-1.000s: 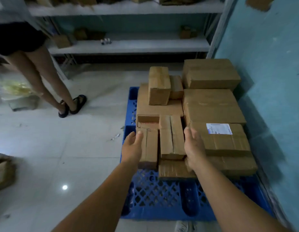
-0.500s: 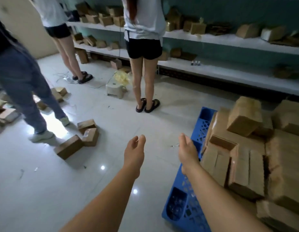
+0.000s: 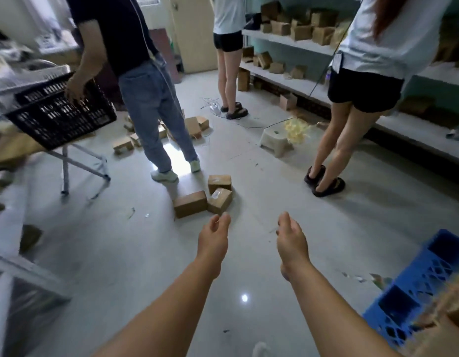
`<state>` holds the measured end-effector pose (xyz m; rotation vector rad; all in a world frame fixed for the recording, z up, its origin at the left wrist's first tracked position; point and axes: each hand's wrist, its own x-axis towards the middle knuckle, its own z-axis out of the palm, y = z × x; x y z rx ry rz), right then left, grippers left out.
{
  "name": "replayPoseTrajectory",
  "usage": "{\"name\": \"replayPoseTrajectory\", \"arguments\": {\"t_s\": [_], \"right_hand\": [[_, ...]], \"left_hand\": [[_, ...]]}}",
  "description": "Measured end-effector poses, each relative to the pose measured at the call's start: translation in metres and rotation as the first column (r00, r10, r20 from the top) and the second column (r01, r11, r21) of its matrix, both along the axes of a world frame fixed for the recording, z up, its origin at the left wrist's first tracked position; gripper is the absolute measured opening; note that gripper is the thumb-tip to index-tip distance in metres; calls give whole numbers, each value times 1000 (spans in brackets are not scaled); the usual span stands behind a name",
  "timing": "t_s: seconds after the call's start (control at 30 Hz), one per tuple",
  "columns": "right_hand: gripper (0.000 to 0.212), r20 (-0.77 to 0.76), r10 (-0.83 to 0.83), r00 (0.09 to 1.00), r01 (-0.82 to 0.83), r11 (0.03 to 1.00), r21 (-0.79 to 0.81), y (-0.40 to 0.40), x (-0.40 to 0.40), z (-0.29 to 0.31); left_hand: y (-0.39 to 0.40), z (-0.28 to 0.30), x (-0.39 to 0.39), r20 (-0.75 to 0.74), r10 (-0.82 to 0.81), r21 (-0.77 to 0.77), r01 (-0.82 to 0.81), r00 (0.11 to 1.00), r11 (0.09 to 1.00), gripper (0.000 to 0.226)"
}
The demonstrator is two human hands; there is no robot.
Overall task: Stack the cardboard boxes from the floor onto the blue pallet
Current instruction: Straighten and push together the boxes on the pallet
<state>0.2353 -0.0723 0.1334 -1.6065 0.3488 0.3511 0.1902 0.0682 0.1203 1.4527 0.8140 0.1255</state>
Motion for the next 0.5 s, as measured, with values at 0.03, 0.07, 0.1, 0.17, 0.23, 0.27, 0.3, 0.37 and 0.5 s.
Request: {"name": "replayPoseTrajectory", "arguments": {"t_s": [0.03,0.07,0.1,0.17,0.23,0.27,0.3,0.37,0.5], "right_hand": [[53,-7,24,1000,-24,1000,6,9,12,0],[53,-13,47,999,-47,999,11,18,25,0],[52,-19,69,997,-69,998,13,27,38,0],[53,-24,122,992,-122,993,7,44,64,-1],[53,-22,171,985,-171,985,2,63,89,-2],[53,-25,192,981,-192,981,3,73,101,-3],[54,-32,212,977,-212,977,5,83,111,-5],[53,-46,252,967,-252,968,-2,104,127,-7],[51,-62,310,949,-311,950,0,157,158,-8]], "left_hand": [[8,-1,10,-1,24,-8,-24,1000,1000,56],[16,-2,21,-6,49,-12,-49,999,999,56],[24,-3,32,-13,74,-15,-74,997,997,56],[40,-4,51,-24,121,-17,-122,992,992,54],[56,-6,67,-34,165,-22,-166,986,986,55],[65,-8,75,-42,182,-24,-183,982,983,57],[75,-10,80,-54,196,-27,-198,979,980,58],[93,-14,89,-69,237,-37,-240,969,970,59],[139,-21,110,-85,319,-44,-324,944,945,61]]}}
